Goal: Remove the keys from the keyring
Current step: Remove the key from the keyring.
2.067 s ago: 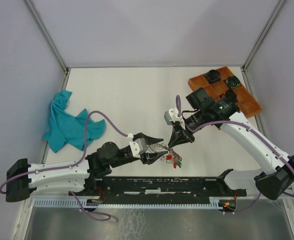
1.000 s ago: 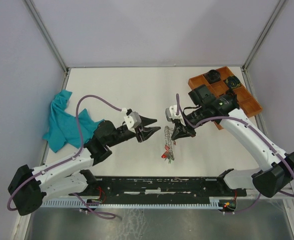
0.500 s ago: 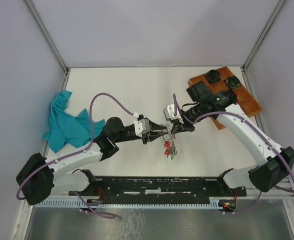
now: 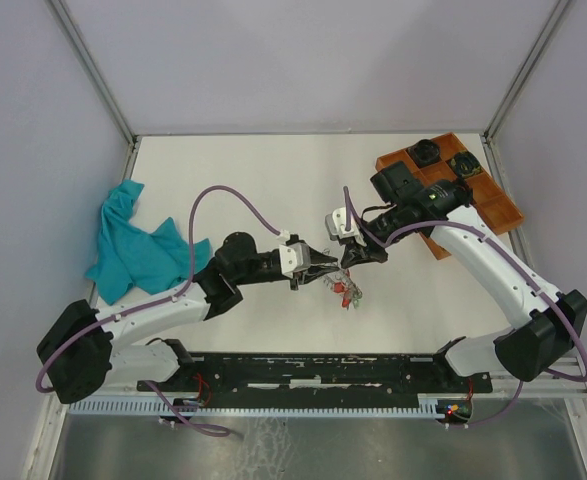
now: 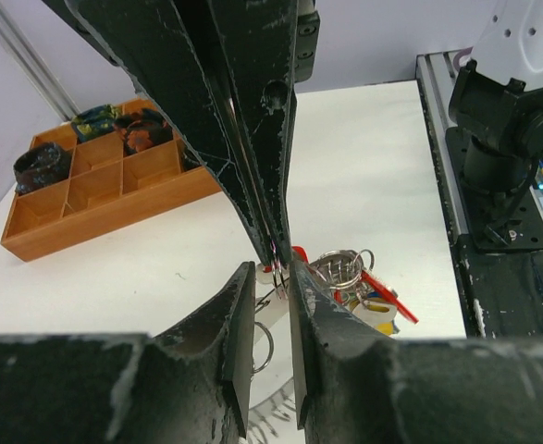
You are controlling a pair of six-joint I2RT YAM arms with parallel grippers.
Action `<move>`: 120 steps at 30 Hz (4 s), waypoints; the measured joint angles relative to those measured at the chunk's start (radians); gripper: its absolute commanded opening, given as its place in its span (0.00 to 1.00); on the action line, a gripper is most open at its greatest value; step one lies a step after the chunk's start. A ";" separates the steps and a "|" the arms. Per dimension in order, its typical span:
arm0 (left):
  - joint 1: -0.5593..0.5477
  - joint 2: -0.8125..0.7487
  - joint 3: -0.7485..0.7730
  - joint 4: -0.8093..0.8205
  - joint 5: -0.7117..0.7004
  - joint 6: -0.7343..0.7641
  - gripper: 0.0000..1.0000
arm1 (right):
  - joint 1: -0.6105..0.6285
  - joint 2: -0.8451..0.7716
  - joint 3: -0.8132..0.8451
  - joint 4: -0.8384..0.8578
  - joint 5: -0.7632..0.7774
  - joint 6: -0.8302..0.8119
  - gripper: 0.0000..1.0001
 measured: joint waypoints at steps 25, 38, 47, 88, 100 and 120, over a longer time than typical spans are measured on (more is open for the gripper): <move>-0.069 0.033 0.041 -0.111 -0.170 0.059 0.10 | -0.006 0.013 0.006 -0.003 0.004 0.024 0.01; -0.077 0.027 0.029 -0.115 -0.204 0.059 0.03 | -0.012 0.014 0.024 -0.004 -0.003 0.076 0.44; -0.078 -0.103 -0.153 0.058 -0.215 0.042 0.03 | -0.073 0.007 0.081 -0.025 -0.168 0.135 0.51; -0.079 -0.217 -0.216 0.288 -0.263 -0.086 0.03 | -0.023 -0.060 -0.009 0.261 -0.246 0.555 0.01; -0.079 -0.245 -0.218 0.315 -0.275 -0.122 0.03 | -0.019 -0.041 -0.050 0.335 -0.246 0.631 0.01; -0.079 -0.229 -0.245 0.404 -0.275 -0.153 0.03 | -0.019 -0.011 -0.079 0.380 -0.322 0.699 0.30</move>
